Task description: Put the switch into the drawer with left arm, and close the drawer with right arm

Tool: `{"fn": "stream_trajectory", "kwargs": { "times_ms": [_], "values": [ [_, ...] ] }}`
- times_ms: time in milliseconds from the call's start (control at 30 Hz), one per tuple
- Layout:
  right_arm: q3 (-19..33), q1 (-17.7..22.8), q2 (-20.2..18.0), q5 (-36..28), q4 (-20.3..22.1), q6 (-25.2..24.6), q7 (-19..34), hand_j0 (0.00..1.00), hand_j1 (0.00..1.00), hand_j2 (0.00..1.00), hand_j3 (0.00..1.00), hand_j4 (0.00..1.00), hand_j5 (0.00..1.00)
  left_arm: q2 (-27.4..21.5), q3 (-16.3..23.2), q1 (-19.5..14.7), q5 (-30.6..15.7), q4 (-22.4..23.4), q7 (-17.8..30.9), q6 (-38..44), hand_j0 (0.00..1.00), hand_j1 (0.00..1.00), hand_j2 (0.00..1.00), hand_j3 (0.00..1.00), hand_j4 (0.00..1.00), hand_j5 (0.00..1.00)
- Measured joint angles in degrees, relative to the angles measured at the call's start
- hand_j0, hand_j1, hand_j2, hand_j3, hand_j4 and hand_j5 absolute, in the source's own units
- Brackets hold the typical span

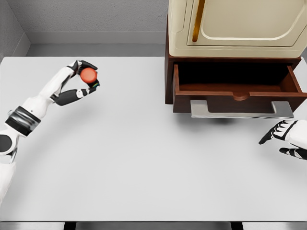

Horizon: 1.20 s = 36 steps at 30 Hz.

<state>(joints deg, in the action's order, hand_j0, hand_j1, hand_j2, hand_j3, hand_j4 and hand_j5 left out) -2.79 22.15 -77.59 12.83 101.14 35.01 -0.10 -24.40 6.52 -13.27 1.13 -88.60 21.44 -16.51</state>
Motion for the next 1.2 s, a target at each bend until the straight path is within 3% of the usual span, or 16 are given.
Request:
{"fn": "stream_trajectory", "kwargs": {
  "times_ms": [333, 500, 767, 1200],
  "values": [
    [-0.5, 0.5, -0.2, 0.4, -0.3, 0.0, -0.3, 0.71, 0.71, 0.71, 0.71, 0.71, 0.71, 3.1, -0.7, -0.2, 12.7, -9.7, 0.0, 0.5, 0.33, 0.33, 0.33, 0.33, 0.33, 0.33],
    [-0.6, 1.0, -0.2, 0.4, -0.3, 0.0, -0.3, 0.71, 0.71, 0.71, 0.71, 0.71, 0.71, 4.6, -0.4, -1.9, 19.3, -13.0, 0.0, 0.6, 0.32, 0.32, 0.32, 0.32, 0.32, 0.32],
    [-0.6, 1.0, -0.2, 0.5, -0.4, 0.0, -0.3, 0.71, 0.71, 0.71, 0.71, 0.71, 0.71, 8.9, 0.4, -4.3, 27.9, -14.4, 0.0, 0.1, 0.3, 0.3, 0.3, 0.3, 0.3, 0.3],
    [-0.6, 1.0, -0.2, 0.4, -0.5, 0.0, -0.3, 0.71, 0.71, 0.71, 0.71, 0.71, 0.71, 11.4, 5.6, -9.3, 34.8, -14.6, 0.0, -0.2, 0.3, 0.3, 0.3, 0.3, 0.3, 0.3]
  ]
}}
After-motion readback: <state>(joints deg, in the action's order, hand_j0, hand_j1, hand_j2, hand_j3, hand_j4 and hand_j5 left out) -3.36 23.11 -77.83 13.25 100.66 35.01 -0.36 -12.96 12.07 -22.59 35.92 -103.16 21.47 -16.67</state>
